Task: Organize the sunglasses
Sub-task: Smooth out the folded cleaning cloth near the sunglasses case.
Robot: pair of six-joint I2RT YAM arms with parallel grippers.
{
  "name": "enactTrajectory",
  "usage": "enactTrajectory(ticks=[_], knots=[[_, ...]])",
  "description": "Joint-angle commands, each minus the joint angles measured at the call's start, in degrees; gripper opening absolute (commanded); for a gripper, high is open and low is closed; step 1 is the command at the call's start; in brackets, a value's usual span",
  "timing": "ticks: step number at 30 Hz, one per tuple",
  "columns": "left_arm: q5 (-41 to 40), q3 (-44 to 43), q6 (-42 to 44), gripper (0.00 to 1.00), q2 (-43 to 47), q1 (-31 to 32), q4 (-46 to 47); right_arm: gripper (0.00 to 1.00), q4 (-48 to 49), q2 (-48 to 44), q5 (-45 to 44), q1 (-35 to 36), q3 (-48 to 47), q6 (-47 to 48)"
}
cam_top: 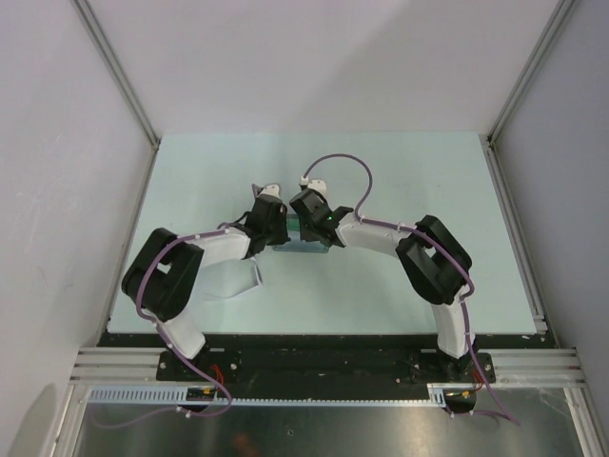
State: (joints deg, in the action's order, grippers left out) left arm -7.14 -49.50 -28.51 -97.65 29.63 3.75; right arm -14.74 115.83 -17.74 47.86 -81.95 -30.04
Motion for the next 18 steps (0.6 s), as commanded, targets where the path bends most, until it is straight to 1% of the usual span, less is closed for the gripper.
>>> enactTrajectory(ticks=[1, 10, 18], knots=[[-0.69, -0.08, -0.84, 0.00, 0.79, 0.34, 3.63, 0.00, 3.05, 1.06, -0.72, 0.31, 0.39, 1.30], [-1.21, -0.69, -0.49, 0.00, -2.11, 0.34, 3.99, 0.00, 4.63, 2.12, 0.60, 0.31, 0.39, 1.39], [-2.88, -0.43, -0.49, 0.00, -3.52, 0.34, 3.99, 0.00, 4.81, 3.17, -0.98, -0.13, 0.39, 1.30]])
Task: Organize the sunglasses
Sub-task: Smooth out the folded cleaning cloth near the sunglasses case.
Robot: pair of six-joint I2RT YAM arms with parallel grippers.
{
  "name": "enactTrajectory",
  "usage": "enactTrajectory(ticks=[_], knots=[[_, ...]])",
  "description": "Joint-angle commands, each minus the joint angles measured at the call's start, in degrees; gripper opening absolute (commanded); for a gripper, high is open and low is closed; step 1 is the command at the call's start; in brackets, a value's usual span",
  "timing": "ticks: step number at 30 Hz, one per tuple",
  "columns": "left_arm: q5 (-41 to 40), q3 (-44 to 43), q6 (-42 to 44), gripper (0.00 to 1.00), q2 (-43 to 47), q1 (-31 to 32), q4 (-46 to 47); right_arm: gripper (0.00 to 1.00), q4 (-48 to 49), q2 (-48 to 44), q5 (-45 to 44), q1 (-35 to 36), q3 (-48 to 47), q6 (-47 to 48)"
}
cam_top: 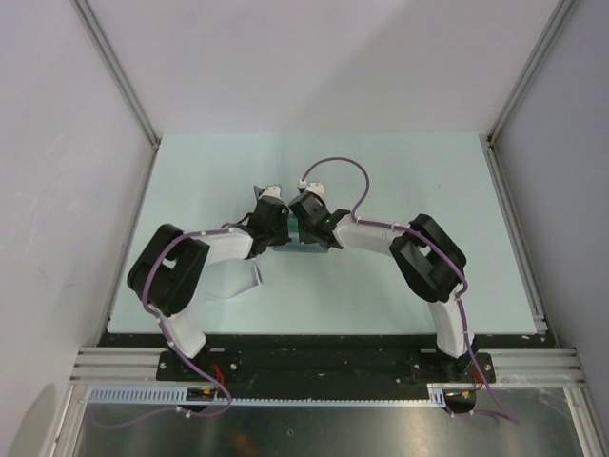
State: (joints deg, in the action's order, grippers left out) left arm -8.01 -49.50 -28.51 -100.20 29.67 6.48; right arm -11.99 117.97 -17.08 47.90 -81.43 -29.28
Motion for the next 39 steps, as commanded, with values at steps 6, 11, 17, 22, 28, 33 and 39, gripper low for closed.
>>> enactTrajectory(ticks=[6, 11, 17, 22, 28, 33, 39], knots=[[-2.19, -0.43, -0.67, 0.00, -0.61, -0.05, 1.17, 0.00, 0.92, 1.82, -2.34, -1.49, 0.30, 0.01], [-2.10, -0.43, -0.93, 0.00, -0.43, -0.40, 0.90, 0.00, 0.83, 0.59, -4.01, -2.54, 2.41, -0.08], [-2.10, -0.43, -1.02, 0.01, -0.43, -0.58, 0.81, 0.00, 0.91, -1.43, -6.30, -3.25, 4.70, 0.27], [-1.92, -0.60, -0.93, 0.00, -0.43, -0.49, 0.55, 0.00, 1.71, -3.19, -6.91, -2.64, 6.02, 1.59], [-2.10, -0.69, -0.84, 0.00, 0.36, -0.49, 0.02, 0.00, 2.23, -5.56, -6.56, -2.02, 6.02, 2.29], [-1.92, -1.13, -0.67, 0.04, 1.68, -0.49, -0.24, 0.00, 2.67, -7.67, -5.60, -1.84, 6.02, 2.29], [-1.66, -2.27, -0.67, 0.09, 3.43, -0.49, -1.12, 0.00, 2.50, -9.78, -4.63, -1.41, 6.02, 2.91]])
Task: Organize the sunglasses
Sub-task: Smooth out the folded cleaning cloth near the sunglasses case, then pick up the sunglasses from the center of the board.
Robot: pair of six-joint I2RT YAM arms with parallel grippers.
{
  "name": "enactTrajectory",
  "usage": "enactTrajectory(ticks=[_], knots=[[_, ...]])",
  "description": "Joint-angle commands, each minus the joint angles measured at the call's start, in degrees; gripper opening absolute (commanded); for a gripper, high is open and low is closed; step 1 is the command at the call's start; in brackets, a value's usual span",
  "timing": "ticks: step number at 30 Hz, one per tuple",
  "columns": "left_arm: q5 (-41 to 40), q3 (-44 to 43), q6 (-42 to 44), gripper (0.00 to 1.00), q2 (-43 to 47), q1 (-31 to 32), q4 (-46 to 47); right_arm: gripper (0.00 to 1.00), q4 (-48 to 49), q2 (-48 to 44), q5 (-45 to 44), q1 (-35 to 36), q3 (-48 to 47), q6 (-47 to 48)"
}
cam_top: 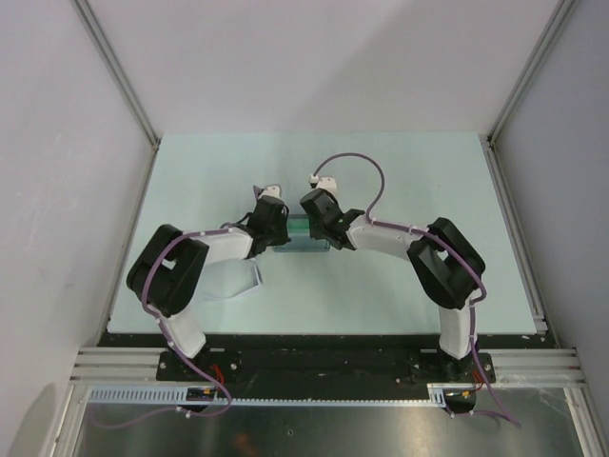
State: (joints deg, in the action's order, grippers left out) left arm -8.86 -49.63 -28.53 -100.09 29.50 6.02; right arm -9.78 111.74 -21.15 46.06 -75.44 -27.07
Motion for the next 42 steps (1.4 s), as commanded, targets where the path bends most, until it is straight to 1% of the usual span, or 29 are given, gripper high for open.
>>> enactTrajectory(ticks=[1, 4, 5, 8, 10, 12, 14, 15, 16, 17, 18, 20, 21, 23, 24, 26, 27, 29, 30, 31, 33, 34, 36, 37, 39, 40, 42], knots=[[-0.72, -2.14, -0.73, 0.11, 3.67, -0.32, -0.66, 0.00, 0.03, -3.64, -0.48, 0.52, 0.03, 0.79], [-0.45, -2.05, -0.82, 0.17, 6.13, -0.23, -0.66, 0.02, -1.03, -3.99, 0.66, 0.78, 0.03, 0.88], [-0.45, -1.88, -1.00, 0.18, 6.83, -0.32, -0.66, 0.00, -1.29, -4.60, 1.71, 0.78, 0.03, 1.23], [-0.54, -1.35, -1.26, 0.20, 9.74, -0.32, -0.75, 0.00, -1.29, -6.44, 2.42, 1.22, 0.03, 1.76], [-0.72, -0.83, -1.79, 0.21, 12.20, -0.32, -1.36, 0.04, -1.29, -7.32, 3.21, 1.22, 0.03, 1.76], [-1.50, 0.67, -2.23, 0.23, 14.39, -0.23, -1.89, 0.11, -1.73, -8.99, 3.74, 1.22, 0.03, 1.49], [-2.82, 2.77, -3.01, 0.23, 18.43, -0.23, -3.03, 0.17, -2.43, -10.22, 4.62, 1.40, 0.03, 1.41], [-3.70, 3.65, -3.11, 0.25, 20.36, -0.32, -3.38, 0.18, -2.78, -11.36, 4.88, 1.48, 0.03, 1.32], [-6.49, 4.53, -3.28, 0.27, 24.47, -0.32, -3.82, 0.20, -2.96, -11.81, 5.32, 1.57, 0.03, 1.49], [-7.65, 5.67, -3.37, 0.28, 26.25, -0.58, -5.56, 0.23, -2.96, -12.16, 6.81, 1.57, 0.03, 1.75], [-8.36, 5.77, -3.11, 0.31, 28.18, -0.84, -6.02, 0.25, -2.88, -12.69, 7.95, 1.66, 0.03, 2.19], [-9.41, 5.42, -1.53, 0.35, 32.30, -1.63, -9.78, 0.29, -2.35, -12.78, 10.58, 2.36, 0.03, 2.90], [-9.94, 5.16, -1.18, 0.42, 33.37, -1.98, -10.76, 0.32, -2.09, -12.87, 10.95, 2.71, 0.03, 3.94], [-10.64, 4.98, 0.40, 0.50, 36.88, -2.95, -12.08, 0.40, -1.13, -12.60, 11.91, 4.29, 0.03, 5.18], [-10.91, 5.06, 0.84, 0.60, 37.94, -3.30, -12.35, 0.42, -0.68, -12.52, 12.35, 4.82, 0.03, 5.53], [-11.09, 5.33, 2.77, 0.70, 41.28, -4.18, -12.44, 0.48, 0.54, -11.64, 14.81, 5.79, -0.06, 6.15], [-11.26, 5.24, 3.30, 0.77, 42.25, -4.44, -12.61, 0.49, 0.73, -11.20, 15.69, 6.58, -0.23, 6.15], [-11.61, 4.98, 4.88, 0.85, 44.01, -5.32, -13.14, 0.52, 0.38, -9.36, 16.23, 7.46, -1.46, 6.24], [-11.44, 4.80, 5.24, 0.93, 45.41, -5.76, -13.49, 0.52, 0.12, -8.74, 16.14, 8.68, -2.07, 6.33], [-11.44, 4.45, 5.50, 0.96, 45.95, -6.11, -13.84, 0.52, -0.24, -8.04, 15.44, 9.21, -2.78, 6.50], [-10.39, 3.49, 6.21, 1.00, 47.00, -7.60, -15.25, 0.52, -1.73, -5.49, 14.21, 11.23, -5.50, 6.77], [-9.78, 2.53, 6.21, 1.00, 47.27, -8.22, -15.95, 0.52, -2.52, -4.27, 13.33, 11.85, -6.64, 6.94], [-7.33, 1.20, 5.51, 1.00, 47.27, -10.77, -18.76, 0.51, -6.46, -0.31, 10.97, 13.17, -11.99, 6.33], [-6.18, -0.28, 5.25, 1.00, 46.92, -11.82, -19.72, 0.50, -8.22, 1.27, 8.25, 14.57, -14.36, 5.98], [-4.59, -1.78, 3.93, 1.00, 46.40, -15.42, -23.24, 0.49, -12.36, 5.30, 5.87, 15.89, -20.08, 5.28], [-4.58, -3.01, 3.92, 1.00, 45.96, -16.30, -24.21, 0.49, -13.32, 6.37, 4.11, 16.94, -21.49, 5.01], [-6.16, -3.81, 5.68, 1.00, 45.87, -17.45, -25.62, 0.48, -15.35, 9.26, 3.75, 17.57, -25.35, 4.05]])
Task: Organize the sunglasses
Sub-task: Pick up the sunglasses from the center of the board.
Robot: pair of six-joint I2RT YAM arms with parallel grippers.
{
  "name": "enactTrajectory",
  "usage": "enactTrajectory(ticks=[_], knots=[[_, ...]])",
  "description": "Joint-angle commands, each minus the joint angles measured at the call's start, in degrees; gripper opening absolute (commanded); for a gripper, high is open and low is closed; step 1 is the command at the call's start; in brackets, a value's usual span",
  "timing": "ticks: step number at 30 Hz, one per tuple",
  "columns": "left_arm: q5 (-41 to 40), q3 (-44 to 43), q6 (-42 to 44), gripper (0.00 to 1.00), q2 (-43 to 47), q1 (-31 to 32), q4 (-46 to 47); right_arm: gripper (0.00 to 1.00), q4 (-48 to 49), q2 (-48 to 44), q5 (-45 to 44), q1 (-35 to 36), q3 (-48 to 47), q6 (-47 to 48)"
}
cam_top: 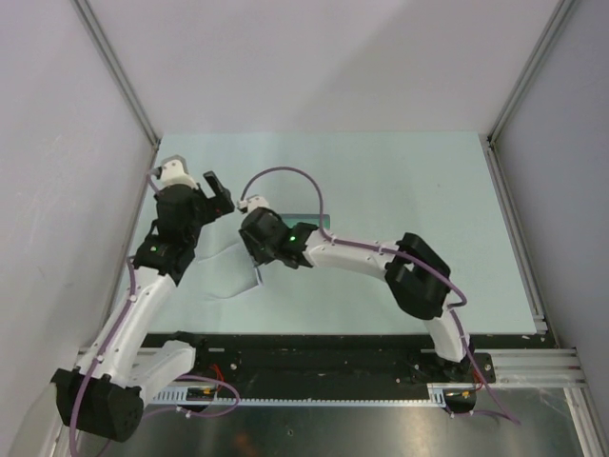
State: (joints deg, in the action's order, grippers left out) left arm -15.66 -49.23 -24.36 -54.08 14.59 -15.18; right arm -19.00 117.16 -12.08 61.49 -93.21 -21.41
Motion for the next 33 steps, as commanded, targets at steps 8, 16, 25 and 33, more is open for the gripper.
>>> enactTrajectory(ticks=[8, 16, 25, 33], knots=[[4.93, -7.89, 0.11, 1.00, -3.30, -7.73, -10.39, 0.41, -10.09, 10.63, -11.29, 3.28, -14.46, -3.90], [11.27, -7.72, -4.21, 1.00, -4.19, -17.23, -12.24, 0.38, -5.87, 11.95, -12.18, 2.93, -15.16, 0.40], [10.83, -7.28, -4.73, 1.00, -4.98, -18.02, -12.24, 0.43, -4.99, 12.21, -10.42, 3.11, -16.74, 1.81], [10.74, -7.19, -4.82, 1.00, -5.33, -18.11, -12.24, 0.41, -7.45, 17.39, -10.87, 1.96, -23.42, 2.69]])
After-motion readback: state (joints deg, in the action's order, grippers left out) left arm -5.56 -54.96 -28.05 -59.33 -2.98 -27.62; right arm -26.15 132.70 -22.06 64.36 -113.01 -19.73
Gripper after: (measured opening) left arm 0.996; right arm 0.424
